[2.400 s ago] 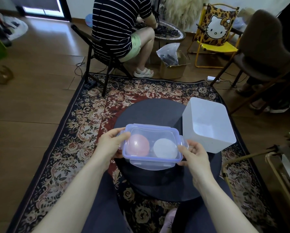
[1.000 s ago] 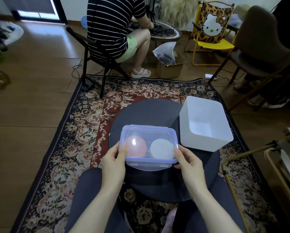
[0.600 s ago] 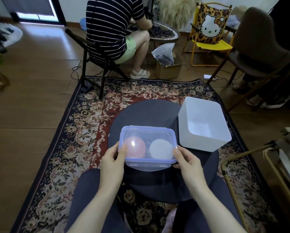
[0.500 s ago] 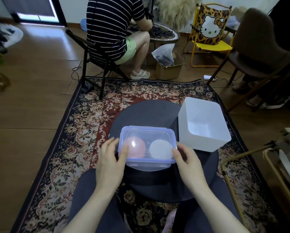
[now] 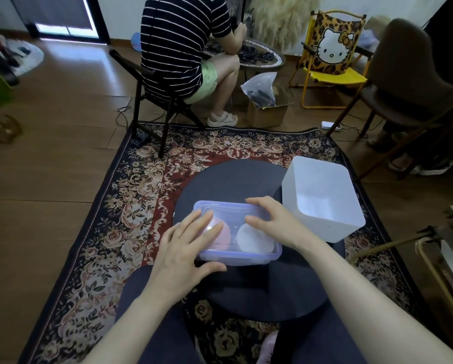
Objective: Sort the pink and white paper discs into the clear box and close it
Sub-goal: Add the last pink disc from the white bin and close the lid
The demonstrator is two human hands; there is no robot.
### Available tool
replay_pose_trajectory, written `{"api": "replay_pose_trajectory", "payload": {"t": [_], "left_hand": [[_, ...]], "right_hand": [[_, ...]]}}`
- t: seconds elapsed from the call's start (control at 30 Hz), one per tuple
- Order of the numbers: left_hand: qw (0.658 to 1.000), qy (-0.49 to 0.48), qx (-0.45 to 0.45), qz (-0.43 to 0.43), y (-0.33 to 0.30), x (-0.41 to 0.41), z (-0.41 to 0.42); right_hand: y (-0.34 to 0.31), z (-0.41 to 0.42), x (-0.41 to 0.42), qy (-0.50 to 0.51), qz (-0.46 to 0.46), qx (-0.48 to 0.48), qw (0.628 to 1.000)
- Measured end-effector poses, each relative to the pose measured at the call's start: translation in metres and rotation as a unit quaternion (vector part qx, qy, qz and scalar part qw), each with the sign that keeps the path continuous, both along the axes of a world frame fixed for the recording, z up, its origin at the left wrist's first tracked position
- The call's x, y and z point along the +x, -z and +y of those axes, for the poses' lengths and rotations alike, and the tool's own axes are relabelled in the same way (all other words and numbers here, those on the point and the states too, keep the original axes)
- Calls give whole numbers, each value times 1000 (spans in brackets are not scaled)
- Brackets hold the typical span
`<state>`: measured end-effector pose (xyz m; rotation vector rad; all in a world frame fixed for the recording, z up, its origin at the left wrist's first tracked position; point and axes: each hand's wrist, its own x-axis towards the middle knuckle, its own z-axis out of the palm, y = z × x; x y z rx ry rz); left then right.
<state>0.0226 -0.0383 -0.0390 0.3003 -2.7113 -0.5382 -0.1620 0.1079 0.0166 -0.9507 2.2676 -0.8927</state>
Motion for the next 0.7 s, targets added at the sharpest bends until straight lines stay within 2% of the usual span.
{"api": "replay_pose_trajectory", "payload": {"t": [0.2, 0.27, 0.37, 0.4, 0.57, 0.7], "left_hand": [[999, -16, 24, 46, 5, -1, 5], [998, -19, 28, 55, 6, -2, 6], [997, -25, 32, 60, 5, -3, 7], [997, -28, 33, 60, 4, -3, 7], [998, -24, 28, 42, 2, -1, 9], [998, -35, 32, 33, 0, -2, 11]], "right_hand": [[1, -2, -1, 31, -91, -38, 995], [0, -8, -3, 33, -59, -2, 998], [-2, -20, -6, -21, 86, 123, 988], [-3, -23, -5, -38, 108, 142, 983], [-7, -22, 0, -49, 64, 121, 989], [-3, -26, 0, -22, 78, 112, 990]]}}
